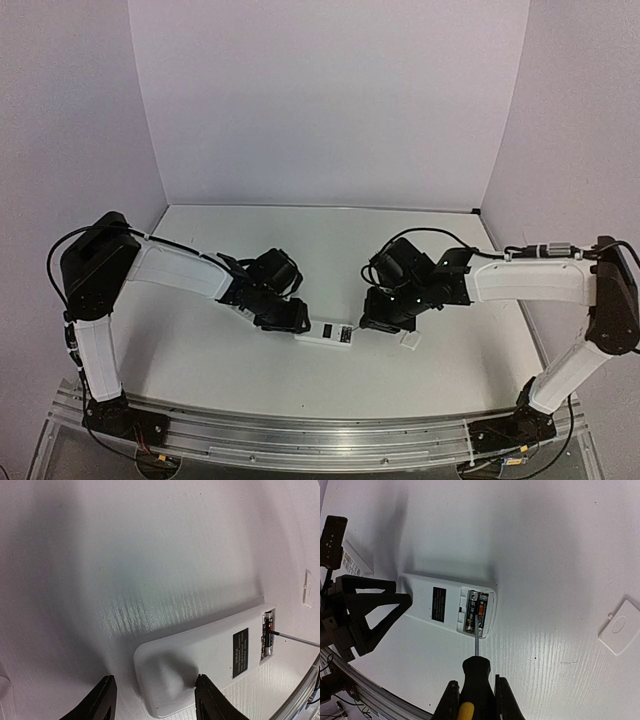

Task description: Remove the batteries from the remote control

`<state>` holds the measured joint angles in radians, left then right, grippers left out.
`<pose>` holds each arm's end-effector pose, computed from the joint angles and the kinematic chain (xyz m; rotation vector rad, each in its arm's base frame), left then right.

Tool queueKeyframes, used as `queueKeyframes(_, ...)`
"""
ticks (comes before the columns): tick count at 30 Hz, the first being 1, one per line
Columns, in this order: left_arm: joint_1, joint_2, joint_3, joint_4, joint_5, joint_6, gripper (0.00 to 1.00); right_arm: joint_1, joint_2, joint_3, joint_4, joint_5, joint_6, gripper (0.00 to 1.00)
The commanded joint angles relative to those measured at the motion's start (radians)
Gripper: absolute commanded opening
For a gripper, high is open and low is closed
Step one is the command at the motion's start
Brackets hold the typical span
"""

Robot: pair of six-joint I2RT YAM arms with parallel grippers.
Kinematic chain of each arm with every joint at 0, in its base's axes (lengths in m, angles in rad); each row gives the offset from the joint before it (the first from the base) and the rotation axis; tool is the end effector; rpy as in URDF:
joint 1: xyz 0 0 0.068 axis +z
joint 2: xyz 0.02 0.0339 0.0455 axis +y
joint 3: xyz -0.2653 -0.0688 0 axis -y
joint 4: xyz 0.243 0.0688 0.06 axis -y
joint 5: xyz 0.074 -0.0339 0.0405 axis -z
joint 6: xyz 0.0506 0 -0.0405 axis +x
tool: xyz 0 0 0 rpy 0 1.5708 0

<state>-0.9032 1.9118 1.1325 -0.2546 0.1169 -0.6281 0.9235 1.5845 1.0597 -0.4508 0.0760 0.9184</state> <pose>0.2352 -0.3078 0.1287 0.4228 2.7303 -0.6432 0.2043 0.2639 0.2059 0.0242 2.6618 0.5887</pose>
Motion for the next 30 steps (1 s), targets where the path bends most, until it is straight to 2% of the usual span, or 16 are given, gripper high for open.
queueKeyframes(1, -0.015, 0.024, 0.03, -0.04, -0.013, 0.001, 0.53, 0.012, 0.037, 0.06, -0.049, 0.046, 0.012, 0.0)
queueKeyframes(6, -0.019, 0.028, 0.033, -0.042, -0.014, -0.002, 0.5, 0.024, 0.064, 0.095, -0.095, 0.078, 0.011, 0.0)
queueKeyframes(12, -0.022, 0.036, 0.039, -0.046, -0.02, -0.004, 0.47, 0.03, 0.115, 0.133, -0.108, 0.048, 0.0, 0.0)
queueKeyframes(20, -0.022, 0.054, 0.038, -0.045, -0.021, -0.01, 0.44, 0.03, 0.104, 0.072, -0.091, 0.034, 0.017, 0.0)
queueKeyframes(23, -0.022, 0.068, 0.034, -0.052, -0.031, -0.025, 0.42, 0.026, 0.07, 0.002, -0.014, 0.019, 0.023, 0.0)
queueKeyframes(30, -0.022, 0.091, -0.005, -0.05, -0.015, -0.065, 0.39, -0.024, 0.009, -0.208, 0.269, -0.126, 0.087, 0.0)
